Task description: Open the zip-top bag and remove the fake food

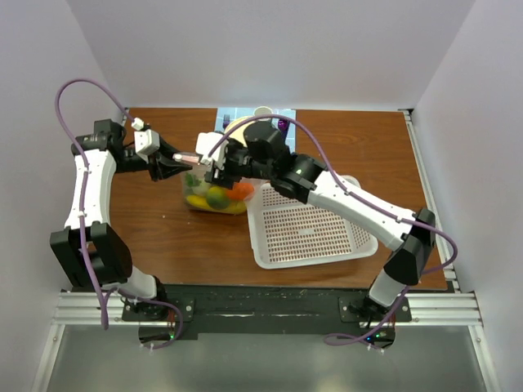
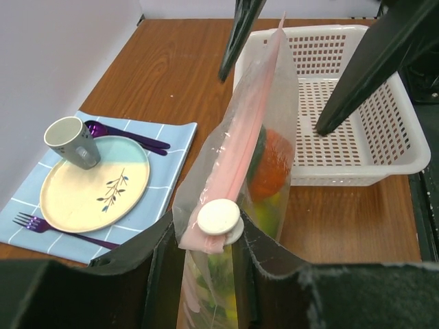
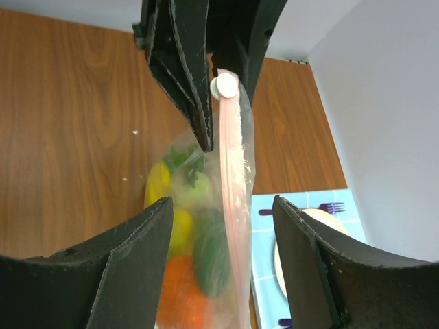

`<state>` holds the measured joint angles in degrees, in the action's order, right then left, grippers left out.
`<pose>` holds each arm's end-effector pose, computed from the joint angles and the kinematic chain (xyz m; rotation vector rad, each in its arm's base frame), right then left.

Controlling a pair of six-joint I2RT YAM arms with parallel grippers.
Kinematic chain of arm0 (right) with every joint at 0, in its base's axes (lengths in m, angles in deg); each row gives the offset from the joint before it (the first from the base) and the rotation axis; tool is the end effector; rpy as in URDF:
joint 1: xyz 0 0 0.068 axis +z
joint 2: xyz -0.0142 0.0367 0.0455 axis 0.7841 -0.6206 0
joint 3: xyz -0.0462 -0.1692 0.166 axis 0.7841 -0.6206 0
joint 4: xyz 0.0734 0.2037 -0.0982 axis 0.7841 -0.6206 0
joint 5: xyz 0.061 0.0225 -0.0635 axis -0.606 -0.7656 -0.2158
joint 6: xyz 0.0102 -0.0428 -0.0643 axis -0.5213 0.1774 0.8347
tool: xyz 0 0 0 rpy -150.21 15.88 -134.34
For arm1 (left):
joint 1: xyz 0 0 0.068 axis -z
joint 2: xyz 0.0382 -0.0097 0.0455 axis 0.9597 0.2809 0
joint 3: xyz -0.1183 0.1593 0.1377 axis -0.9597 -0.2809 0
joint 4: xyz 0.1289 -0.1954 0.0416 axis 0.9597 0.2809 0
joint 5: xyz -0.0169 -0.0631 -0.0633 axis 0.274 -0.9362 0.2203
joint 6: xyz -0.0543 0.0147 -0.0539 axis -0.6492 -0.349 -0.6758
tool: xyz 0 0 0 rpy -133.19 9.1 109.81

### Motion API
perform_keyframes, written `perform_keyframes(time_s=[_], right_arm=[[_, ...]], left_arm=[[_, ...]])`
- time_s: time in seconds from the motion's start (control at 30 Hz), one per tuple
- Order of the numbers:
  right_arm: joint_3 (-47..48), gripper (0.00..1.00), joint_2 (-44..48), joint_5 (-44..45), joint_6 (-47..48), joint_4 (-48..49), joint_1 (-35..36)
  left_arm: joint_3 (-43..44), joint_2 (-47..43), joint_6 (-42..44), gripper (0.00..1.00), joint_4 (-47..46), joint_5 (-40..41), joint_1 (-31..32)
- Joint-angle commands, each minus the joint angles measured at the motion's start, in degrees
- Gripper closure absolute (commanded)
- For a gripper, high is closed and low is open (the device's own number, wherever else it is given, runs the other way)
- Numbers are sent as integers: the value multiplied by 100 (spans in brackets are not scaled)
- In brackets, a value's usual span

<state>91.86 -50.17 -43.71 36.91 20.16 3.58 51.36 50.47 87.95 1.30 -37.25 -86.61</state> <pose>0.2143 0.3339 0.3694 -1.3757 1.2638 0.5041 0.2568 -0.0089 0.3099 1.1493 1.3453 -0.9100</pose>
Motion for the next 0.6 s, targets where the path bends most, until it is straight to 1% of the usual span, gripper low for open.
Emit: perform_keyframes(time_s=[0.0, 0.03, 0.1, 0.13, 0.17, 0.2, 0.23, 0.27, 0.3, 0.37, 0.4, 0.43, 0.57], right_arm=[[180, 37, -333, 743, 489, 270, 94], [162, 38, -368, 822, 507, 341, 85], [136, 41, -430, 911, 507, 578, 94], [153, 44, -456, 937, 498, 631, 85], [188, 46, -517, 920, 490, 649, 85], [302, 50, -544, 902, 472, 658, 77], [372, 53, -579, 876, 446, 641, 85], [434, 55, -623, 789, 446, 597, 77], [565, 60, -658, 753, 437, 518, 76], [680, 64, -676, 674, 428, 404, 76], [803, 68, -702, 604, 428, 290, 68], [865, 69, -720, 551, 419, 219, 76], [1058, 70, -702, 445, 410, 166, 68]], left_arm=[[214, -339, -341, 63, -192, -1425, 27], [240, -427, -437, 63, -254, -1425, 27], [197, -541, -955, 63, -683, -1425, 27], [162, -681, -1131, 63, -859, -1425, 36], [22, -752, -1516, 64, -1261, -1425, 27], [-57, -840, -1737, 64, -1509, -1425, 27], [-154, -997, -1983, 65, -1772, -1416, 36], [-381, -1086, -2551, 67, -2401, -1416, 36], [-505, -1165, -2878, 68, -2747, -1416, 27], [-847, -1402, -3624, 70, -3633, -1408, 36], [-919, -1481, -3724, 70, -3786, -1416, 36], [-963, -1500, -3795, 70, -3866, -1416, 27], [-1016, -1473, -3831, 71, -3867, -1416, 27]])
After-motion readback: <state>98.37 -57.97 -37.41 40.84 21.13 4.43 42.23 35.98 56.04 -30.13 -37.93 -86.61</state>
